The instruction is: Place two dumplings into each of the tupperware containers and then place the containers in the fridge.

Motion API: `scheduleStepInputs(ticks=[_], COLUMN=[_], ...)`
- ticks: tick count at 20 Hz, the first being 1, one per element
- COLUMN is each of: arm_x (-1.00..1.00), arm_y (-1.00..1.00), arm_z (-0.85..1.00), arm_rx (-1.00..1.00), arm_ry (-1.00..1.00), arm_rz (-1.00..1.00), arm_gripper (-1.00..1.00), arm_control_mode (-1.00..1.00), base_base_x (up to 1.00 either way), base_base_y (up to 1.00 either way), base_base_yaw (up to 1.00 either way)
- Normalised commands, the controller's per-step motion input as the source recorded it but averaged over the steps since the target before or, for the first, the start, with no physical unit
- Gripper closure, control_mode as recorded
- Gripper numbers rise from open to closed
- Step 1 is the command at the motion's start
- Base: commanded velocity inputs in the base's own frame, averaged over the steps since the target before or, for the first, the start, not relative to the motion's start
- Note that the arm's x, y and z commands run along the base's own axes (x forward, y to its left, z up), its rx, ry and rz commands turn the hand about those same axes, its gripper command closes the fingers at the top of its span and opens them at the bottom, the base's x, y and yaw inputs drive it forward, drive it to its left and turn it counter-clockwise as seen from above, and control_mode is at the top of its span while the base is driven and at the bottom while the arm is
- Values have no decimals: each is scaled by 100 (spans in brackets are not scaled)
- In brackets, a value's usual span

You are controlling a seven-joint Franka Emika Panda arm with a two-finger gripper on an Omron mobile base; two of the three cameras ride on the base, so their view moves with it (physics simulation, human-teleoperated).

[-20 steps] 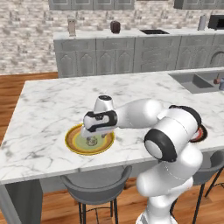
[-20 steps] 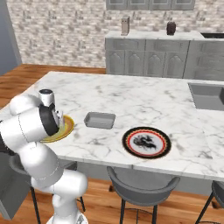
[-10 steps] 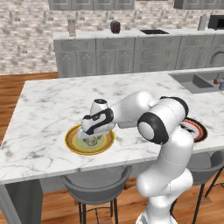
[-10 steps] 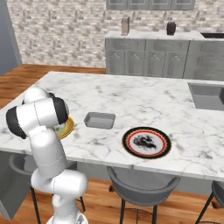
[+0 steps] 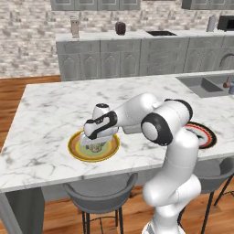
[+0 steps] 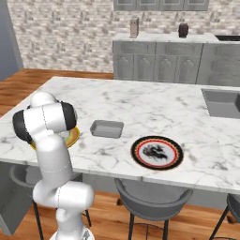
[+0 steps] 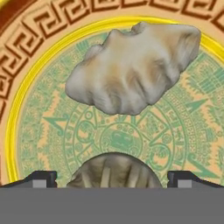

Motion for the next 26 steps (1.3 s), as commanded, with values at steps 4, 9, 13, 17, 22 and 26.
scheduleStepInputs(ticks=[4,9,13,17,22,26], arm_x=[-6,-7,-9,-2,0,26], arm_y=[0,0,0,0,-35,-53], arm_z=[-4,-9,-7,0,22,44], arm_rx=[0,0,0,0,0,0], arm_ry=[0,0,0,-2,-3,0], arm_rz=[0,0,0,-1,-6,-14], arm_gripper=[-100,-100,100,100,100,100], arm_control_mode=[-100,-100,-100,-100,-100,-100], base_base_x=[0,0,0,0,0,0], base_base_y=[0,0,0,0,0,0], base_base_yaw=[0,0,0,0,0,0])
